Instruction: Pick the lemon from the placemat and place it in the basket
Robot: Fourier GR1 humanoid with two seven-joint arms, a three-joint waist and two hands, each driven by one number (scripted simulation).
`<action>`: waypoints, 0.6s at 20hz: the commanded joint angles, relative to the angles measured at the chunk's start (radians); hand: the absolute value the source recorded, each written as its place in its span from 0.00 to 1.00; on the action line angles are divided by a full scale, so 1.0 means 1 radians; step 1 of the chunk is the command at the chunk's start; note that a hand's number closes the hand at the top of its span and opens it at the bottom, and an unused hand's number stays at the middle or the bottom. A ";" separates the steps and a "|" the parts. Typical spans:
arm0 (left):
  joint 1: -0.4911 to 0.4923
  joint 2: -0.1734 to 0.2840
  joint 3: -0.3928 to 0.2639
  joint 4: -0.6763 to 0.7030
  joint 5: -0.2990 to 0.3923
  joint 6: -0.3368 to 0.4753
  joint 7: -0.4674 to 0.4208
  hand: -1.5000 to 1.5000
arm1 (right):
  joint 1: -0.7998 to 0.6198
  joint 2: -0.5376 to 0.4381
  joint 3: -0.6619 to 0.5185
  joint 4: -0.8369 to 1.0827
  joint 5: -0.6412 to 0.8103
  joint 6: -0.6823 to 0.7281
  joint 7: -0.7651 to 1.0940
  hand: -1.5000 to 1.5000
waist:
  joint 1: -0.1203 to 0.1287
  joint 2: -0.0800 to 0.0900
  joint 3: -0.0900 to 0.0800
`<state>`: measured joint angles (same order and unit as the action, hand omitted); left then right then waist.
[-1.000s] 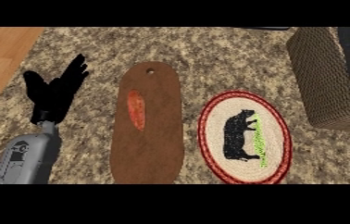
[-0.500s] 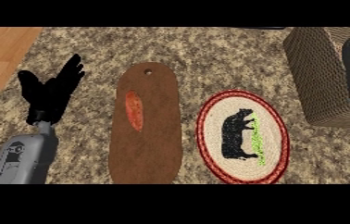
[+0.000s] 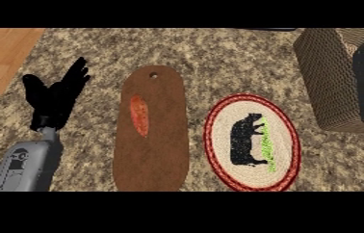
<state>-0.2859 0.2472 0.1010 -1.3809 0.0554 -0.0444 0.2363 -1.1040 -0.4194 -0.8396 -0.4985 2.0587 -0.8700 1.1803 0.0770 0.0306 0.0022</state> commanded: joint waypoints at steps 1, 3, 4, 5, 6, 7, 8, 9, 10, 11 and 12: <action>0.007 -0.002 -0.003 -0.022 -0.002 0.006 0.020 0.50 | 0.004 0.001 -0.024 -0.062 0.028 -0.131 0.178 0.00 | -0.008 -0.006 0.000; 0.009 0.012 0.014 -0.003 0.000 -0.001 -0.017 0.50 | -0.004 -0.005 -0.049 -0.129 0.026 -0.190 0.174 0.00 | -0.010 -0.004 -0.001; 0.031 0.002 0.014 0.014 -0.006 0.008 -0.028 0.50 | 0.010 0.021 -0.057 -0.173 0.031 -0.217 0.178 0.00 | -0.026 -0.012 -0.002; 0.016 0.024 0.032 0.003 0.018 -0.010 0.008 0.50 | 0.030 0.035 -0.063 -0.211 0.046 -0.244 0.177 0.00 | -0.030 -0.017 -0.002; 0.025 -0.007 0.011 0.017 0.002 0.005 -0.018 0.50 | 0.009 0.070 -0.074 -0.248 0.053 -0.251 0.191 0.00 | -0.031 -0.015 -0.003; 0.018 0.014 0.024 0.007 0.011 -0.004 -0.002 0.50 | 0.038 0.067 -0.099 -0.287 0.057 -0.294 0.192 0.00 | -0.031 -0.015 -0.002; 0.041 0.021 0.024 0.020 0.001 -0.012 -0.034 0.50 | 0.041 0.093 -0.115 -0.331 0.053 -0.300 0.183 0.00 | -0.043 -0.021 -0.003; 0.032 0.025 0.039 0.006 0.012 -0.002 -0.004 0.50 | 0.058 0.112 -0.127 -0.363 0.045 -0.304 0.158 0.00 | -0.056 -0.029 -0.002; 0.027 0.029 0.038 0.013 0.012 -0.004 0.014 0.50 | 0.084 0.178 -0.142 -0.409 0.039 -0.328 0.160 0.00 | -0.067 -0.034 -0.003; 0.035 0.023 0.039 0.022 -0.001 0.011 -0.008 0.50 | 0.064 0.223 -0.145 -0.465 0.071 -0.299 0.161 0.00 | -0.068 -0.035 -0.004; 0.053 0.008 0.036 0.016 -0.006 0.026 -0.015 0.50 | 0.068 0.259 -0.155 -0.512 0.052 -0.246 0.137 0.00 | -0.083 -0.044 -0.005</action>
<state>-0.2535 0.2634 0.1312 -1.3679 0.0587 -0.0390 0.2284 -1.0405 -0.2707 -0.9705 -0.8649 2.0989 -1.0669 1.1685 0.0225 0.0025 -0.0008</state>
